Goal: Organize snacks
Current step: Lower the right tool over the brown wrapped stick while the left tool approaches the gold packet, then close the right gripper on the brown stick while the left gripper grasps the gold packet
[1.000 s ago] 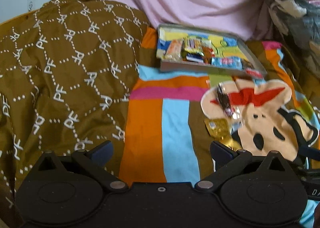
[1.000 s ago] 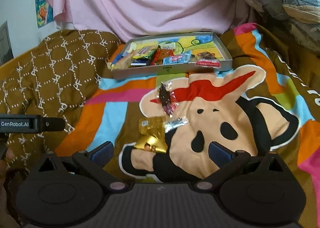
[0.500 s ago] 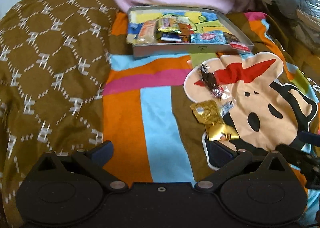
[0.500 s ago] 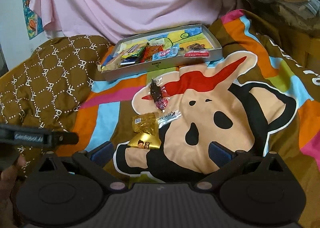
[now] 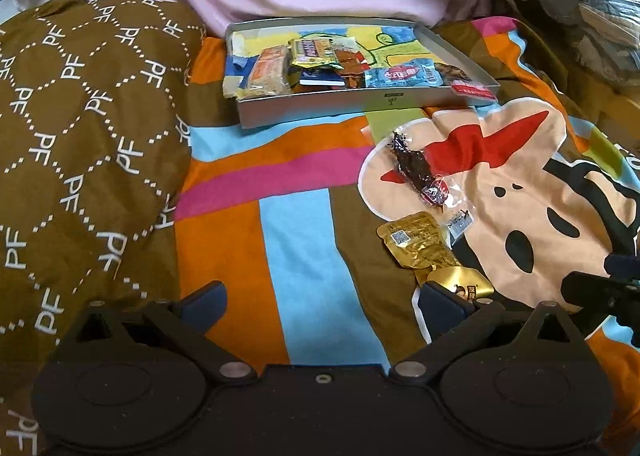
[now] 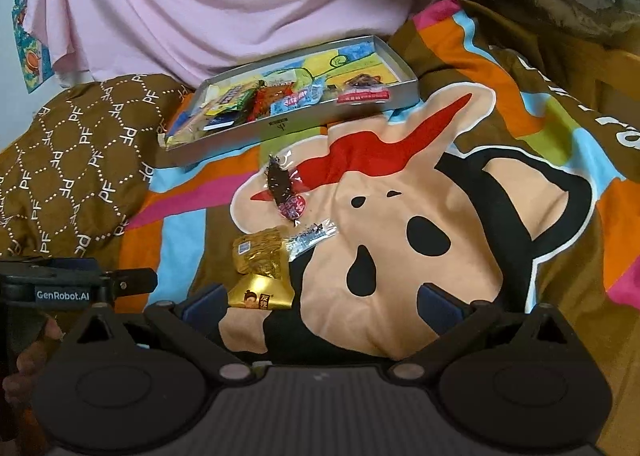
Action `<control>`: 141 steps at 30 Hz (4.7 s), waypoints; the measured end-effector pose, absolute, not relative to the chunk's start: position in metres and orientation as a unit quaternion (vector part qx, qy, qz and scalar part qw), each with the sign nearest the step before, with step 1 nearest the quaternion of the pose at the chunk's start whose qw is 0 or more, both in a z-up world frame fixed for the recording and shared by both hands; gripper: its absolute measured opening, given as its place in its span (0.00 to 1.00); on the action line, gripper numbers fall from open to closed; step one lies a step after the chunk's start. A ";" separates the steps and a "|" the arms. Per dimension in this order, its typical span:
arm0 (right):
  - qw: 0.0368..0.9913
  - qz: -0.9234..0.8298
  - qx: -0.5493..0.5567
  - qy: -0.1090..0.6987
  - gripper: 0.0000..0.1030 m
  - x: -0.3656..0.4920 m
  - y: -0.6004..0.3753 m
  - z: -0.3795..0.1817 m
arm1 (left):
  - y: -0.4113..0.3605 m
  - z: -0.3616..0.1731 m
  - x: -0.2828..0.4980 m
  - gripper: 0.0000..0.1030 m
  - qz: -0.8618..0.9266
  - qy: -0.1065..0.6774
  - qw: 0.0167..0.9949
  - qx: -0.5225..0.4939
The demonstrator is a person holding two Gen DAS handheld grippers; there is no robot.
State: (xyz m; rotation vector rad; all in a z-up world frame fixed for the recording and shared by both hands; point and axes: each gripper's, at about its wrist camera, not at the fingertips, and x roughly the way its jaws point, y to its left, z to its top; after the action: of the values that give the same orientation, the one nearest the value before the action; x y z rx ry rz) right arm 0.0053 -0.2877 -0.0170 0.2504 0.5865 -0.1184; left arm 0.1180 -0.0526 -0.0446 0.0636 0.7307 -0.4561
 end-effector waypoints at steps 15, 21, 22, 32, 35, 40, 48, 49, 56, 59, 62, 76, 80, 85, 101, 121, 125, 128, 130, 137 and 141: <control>0.962 -0.055 0.066 0.260 1.00 0.031 -0.296 -0.012 | -0.085 -0.065 0.138 0.99 -0.272 0.312 0.908 0.059; 0.962 -0.021 0.031 0.271 1.00 0.072 -0.299 -0.006 | -0.091 -0.076 0.139 0.99 -0.321 0.312 0.891 0.079; 0.961 -0.012 0.025 0.274 1.00 0.082 -0.299 -0.006 | -0.091 -0.079 0.139 0.99 -0.324 0.314 0.889 0.079; 0.947 0.029 -0.050 0.316 0.87 0.164 -0.270 -0.027 | -0.085 -0.089 0.148 0.99 -0.329 0.348 0.876 0.050; 0.941 0.026 -0.062 0.331 0.81 0.177 -0.263 -0.036 | -0.083 -0.089 0.150 0.99 -0.333 0.352 0.874 0.038; 0.936 -0.006 -0.081 0.341 0.61 0.181 -0.262 -0.045 | -0.081 -0.086 0.149 0.99 -0.341 0.350 0.872 0.029; 0.939 -0.017 -0.061 0.338 0.51 0.167 -0.272 -0.037 | -0.083 -0.085 0.144 0.99 -0.354 0.351 0.867 0.030; 0.940 -0.021 -0.054 0.337 0.51 0.164 -0.275 -0.036 | -0.083 -0.086 0.143 0.99 -0.355 0.351 0.866 0.031; 0.940 -0.035 0.000 0.339 0.51 0.127 -0.299 -0.032 | -0.086 -0.090 0.138 0.99 -0.360 0.360 0.860 0.039; 0.943 -0.027 0.020 0.330 0.51 0.106 -0.305 -0.031 | -0.086 -0.088 0.137 0.99 -0.360 0.364 0.858 0.034; 0.947 -0.021 0.037 0.319 0.50 0.085 -0.308 -0.030 | -0.084 -0.087 0.137 0.99 -0.362 0.369 0.856 0.018; 0.958 -0.011 0.103 0.269 0.43 0.034 -0.320 -0.038 | -0.124 -0.072 0.168 0.90 -0.289 0.411 0.864 -0.029; 0.957 -0.011 0.111 0.267 0.43 0.028 -0.321 -0.040 | -0.147 -0.075 0.172 0.88 -0.277 0.433 0.858 -0.011; 0.954 -0.014 0.108 0.279 0.50 0.024 -0.318 -0.046 | -0.169 -0.086 0.177 0.77 -0.272 0.455 0.848 0.031; 0.940 0.013 0.097 0.328 0.86 0.004 -0.300 -0.051 | -0.127 -0.088 0.175 0.61 -0.328 0.439 0.833 0.073; 0.928 -0.045 0.068 0.362 0.61 0.019 -0.279 -0.071 | -0.132 -0.092 0.162 0.54 -0.334 0.422 0.835 0.115; 0.930 -0.043 0.074 0.358 0.49 0.014 -0.275 -0.072 | -0.118 -0.089 0.154 0.53 -0.328 0.439 0.830 0.101; 0.931 -0.045 0.073 0.354 0.49 0.013 -0.273 -0.071 | -0.106 -0.087 0.143 0.53 -0.332 0.450 0.822 0.106; 0.933 -0.046 0.071 0.351 0.49 0.012 -0.272 -0.070 | -0.100 -0.084 0.137 0.53 -0.337 0.455 0.817 0.108; 0.940 -0.056 0.024 0.335 0.49 0.011 -0.256 -0.069 | -0.093 -0.086 0.128 0.53 -0.335 0.438 0.830 0.084; 0.943 -0.055 -0.034 0.325 0.49 0.012 -0.241 -0.070 | -0.094 -0.085 0.128 0.52 -0.336 0.434 0.833 0.076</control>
State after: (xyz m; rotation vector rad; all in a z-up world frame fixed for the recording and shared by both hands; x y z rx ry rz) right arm 0.0119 -0.2406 -0.0695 -0.0701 0.6634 -0.1121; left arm 0.1276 -0.0941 -0.0854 0.1612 0.9191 -0.7130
